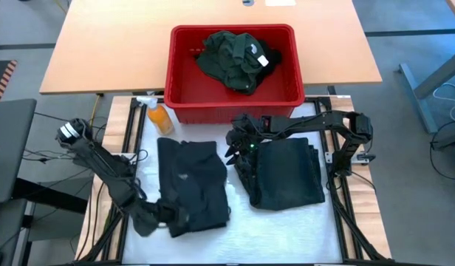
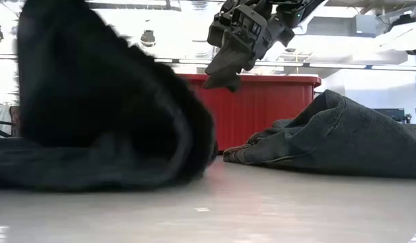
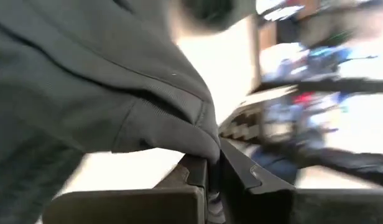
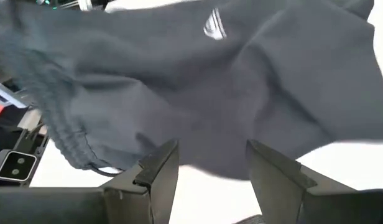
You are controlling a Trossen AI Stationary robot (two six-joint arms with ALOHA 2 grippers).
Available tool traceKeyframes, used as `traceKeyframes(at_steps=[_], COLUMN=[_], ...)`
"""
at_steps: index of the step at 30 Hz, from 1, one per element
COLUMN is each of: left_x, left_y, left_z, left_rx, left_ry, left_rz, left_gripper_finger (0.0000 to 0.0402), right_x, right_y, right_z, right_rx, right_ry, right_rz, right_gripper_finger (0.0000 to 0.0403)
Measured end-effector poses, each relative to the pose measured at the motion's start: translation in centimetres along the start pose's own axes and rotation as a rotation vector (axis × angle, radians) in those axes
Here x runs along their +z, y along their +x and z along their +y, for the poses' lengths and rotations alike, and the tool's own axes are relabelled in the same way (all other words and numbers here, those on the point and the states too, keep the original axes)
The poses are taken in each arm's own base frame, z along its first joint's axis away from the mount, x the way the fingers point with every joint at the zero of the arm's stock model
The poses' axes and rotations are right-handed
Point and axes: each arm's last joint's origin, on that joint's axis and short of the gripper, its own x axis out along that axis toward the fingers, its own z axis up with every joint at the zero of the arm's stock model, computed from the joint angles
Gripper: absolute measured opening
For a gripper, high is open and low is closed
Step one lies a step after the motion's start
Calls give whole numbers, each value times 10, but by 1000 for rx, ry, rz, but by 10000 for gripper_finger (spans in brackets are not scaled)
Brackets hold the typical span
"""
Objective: Fold laundry
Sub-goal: Fold the black shorts
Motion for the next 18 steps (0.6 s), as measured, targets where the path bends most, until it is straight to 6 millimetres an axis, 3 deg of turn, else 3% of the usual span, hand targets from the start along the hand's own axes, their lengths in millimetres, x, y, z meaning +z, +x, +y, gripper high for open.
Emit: traceKeyframes(at_steps=[5,13,18], left_x=[-13,-20,-21], left_y=[2,-23,-35], left_z=[30,45,59], left_rx=[264,437,599], left_ry=[60,198,265], left_rz=[138,292,354], left_gripper_finger=[1,1,0], right_x=[-1,0,5], right_y=[4,13,34], right_z=[8,22,15], right_rx=[22,55,63], right_ry=[-32,-131,-171], right_rz=[13,-5,-100], right_gripper_finger=[211,211,211])
